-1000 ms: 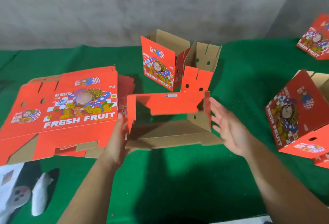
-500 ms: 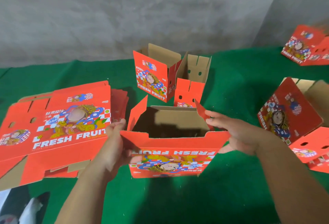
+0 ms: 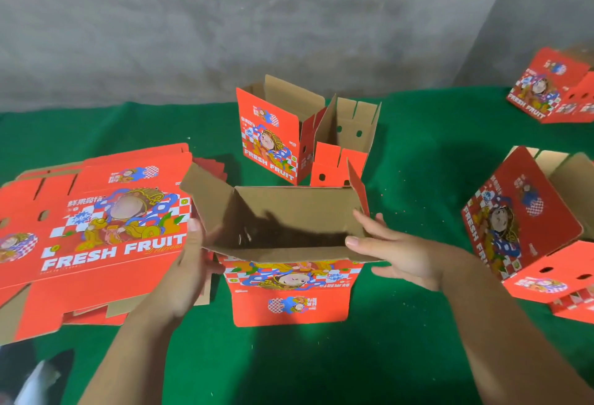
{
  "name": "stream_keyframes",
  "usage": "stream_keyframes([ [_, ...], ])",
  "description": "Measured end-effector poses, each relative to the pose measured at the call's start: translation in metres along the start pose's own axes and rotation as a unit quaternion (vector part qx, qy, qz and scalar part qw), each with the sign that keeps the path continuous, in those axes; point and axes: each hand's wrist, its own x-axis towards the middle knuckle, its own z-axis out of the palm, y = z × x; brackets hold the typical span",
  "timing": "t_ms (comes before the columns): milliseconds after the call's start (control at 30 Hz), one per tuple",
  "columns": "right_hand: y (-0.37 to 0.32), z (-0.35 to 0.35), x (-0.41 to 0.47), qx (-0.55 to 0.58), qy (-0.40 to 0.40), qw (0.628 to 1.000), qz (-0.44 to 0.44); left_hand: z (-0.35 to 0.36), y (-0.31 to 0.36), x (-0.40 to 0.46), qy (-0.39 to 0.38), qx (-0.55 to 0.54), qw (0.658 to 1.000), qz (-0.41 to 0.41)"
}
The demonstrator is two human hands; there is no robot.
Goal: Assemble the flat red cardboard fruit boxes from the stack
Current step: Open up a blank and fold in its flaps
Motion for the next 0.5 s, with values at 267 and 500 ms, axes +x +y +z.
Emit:
stream_keyframes([
  [267, -0.009, -0.008, 0.007, -0.037, 0.204, 0.976, -0.061, 0.018, 0.000, -0.006, 0.140, -0.109, 0.982, 0.062],
  [500, 0.000, 0.004, 0.028, -0.281, 0.494, 0.733, -0.374, 0.023, -0.009, 0.020, 0.293, 0.093, 0.925, 0.225],
])
